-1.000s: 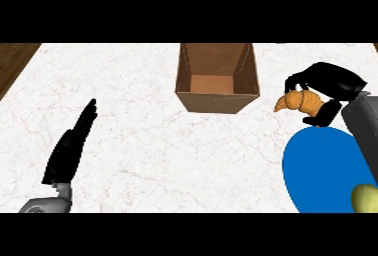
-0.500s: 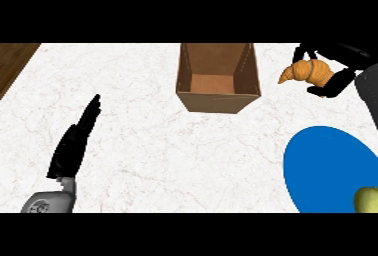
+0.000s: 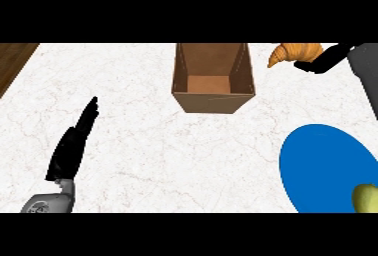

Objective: Pick the croissant from the plate and place it in the cardboard box

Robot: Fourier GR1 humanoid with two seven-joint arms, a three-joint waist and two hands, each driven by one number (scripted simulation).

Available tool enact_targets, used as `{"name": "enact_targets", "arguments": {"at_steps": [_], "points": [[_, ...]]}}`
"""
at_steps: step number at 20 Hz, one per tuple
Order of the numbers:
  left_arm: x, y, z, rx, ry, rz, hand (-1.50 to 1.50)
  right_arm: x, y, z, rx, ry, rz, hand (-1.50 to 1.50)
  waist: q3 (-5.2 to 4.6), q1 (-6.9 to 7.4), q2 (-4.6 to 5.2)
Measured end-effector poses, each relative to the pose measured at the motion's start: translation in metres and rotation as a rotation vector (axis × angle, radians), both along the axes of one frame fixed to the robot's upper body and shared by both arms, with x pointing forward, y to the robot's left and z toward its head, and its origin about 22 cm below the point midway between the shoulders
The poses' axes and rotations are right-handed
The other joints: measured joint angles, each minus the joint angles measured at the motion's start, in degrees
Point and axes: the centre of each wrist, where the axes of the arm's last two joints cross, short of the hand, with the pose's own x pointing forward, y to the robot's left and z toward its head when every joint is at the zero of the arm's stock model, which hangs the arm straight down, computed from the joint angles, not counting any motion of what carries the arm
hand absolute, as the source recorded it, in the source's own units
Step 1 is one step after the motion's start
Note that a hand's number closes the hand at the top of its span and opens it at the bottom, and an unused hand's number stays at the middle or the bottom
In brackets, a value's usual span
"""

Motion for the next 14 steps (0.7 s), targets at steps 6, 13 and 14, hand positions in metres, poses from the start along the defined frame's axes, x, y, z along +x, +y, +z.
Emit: {"name": "enact_targets", "arguments": {"at_steps": [6, 13, 14], "points": [[-0.004, 0.003, -0.004, 0.009, 0.009, 0.018, 0.00, 0.012, 0.040, 0.024, 0.077, 0.013, 0.087, 1.50, -0.10, -1.04, -0.54], [-0.007, 0.011, -0.006, 0.010, 0.009, 0.040, 0.00, 0.020, 0.096, 0.039, 0.078, 0.050, 0.174, 1.50, -0.18, -2.16, -0.87], [-0.009, 0.012, -0.005, 0.009, 0.009, 0.041, 0.00, 0.021, 0.103, 0.037, 0.077, 0.059, 0.184, 1.50, -0.19, -2.25, -0.94]]}}
